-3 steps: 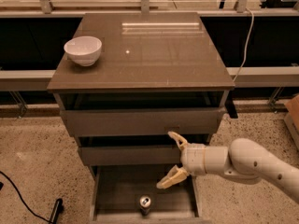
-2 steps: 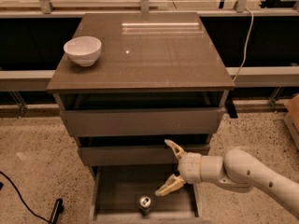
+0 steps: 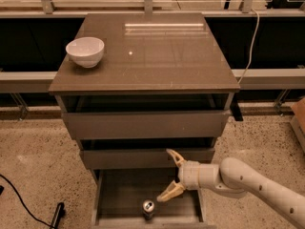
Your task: Pick redbull can from bottom drawer and place on counter
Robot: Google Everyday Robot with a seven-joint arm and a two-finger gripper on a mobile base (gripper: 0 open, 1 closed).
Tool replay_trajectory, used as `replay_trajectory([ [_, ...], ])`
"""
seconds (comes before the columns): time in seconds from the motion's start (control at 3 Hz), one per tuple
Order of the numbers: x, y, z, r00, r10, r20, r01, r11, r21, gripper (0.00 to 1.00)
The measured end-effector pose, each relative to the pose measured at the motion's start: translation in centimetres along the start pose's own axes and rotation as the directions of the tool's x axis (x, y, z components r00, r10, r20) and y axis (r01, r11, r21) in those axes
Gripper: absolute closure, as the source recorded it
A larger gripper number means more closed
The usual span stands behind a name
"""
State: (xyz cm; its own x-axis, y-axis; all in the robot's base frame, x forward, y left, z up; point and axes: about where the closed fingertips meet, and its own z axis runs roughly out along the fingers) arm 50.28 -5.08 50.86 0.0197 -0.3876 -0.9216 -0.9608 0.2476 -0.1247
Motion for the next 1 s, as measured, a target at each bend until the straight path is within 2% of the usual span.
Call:
replay_trajectory([
  [0.33, 5.0, -0.2, 2.2, 0.997, -0.067, -0.035, 0.068, 0.9976, 0.015, 0.00],
  [0.67, 9.4, -0.4, 3.0, 0.989, -0.124, -0.075, 0.125, 0.9921, 0.009, 0.00],
  [1.0, 9.4, -0.4, 3.0, 0.989, -0.124, -0.075, 0.125, 0.9921, 0.009, 0.00],
])
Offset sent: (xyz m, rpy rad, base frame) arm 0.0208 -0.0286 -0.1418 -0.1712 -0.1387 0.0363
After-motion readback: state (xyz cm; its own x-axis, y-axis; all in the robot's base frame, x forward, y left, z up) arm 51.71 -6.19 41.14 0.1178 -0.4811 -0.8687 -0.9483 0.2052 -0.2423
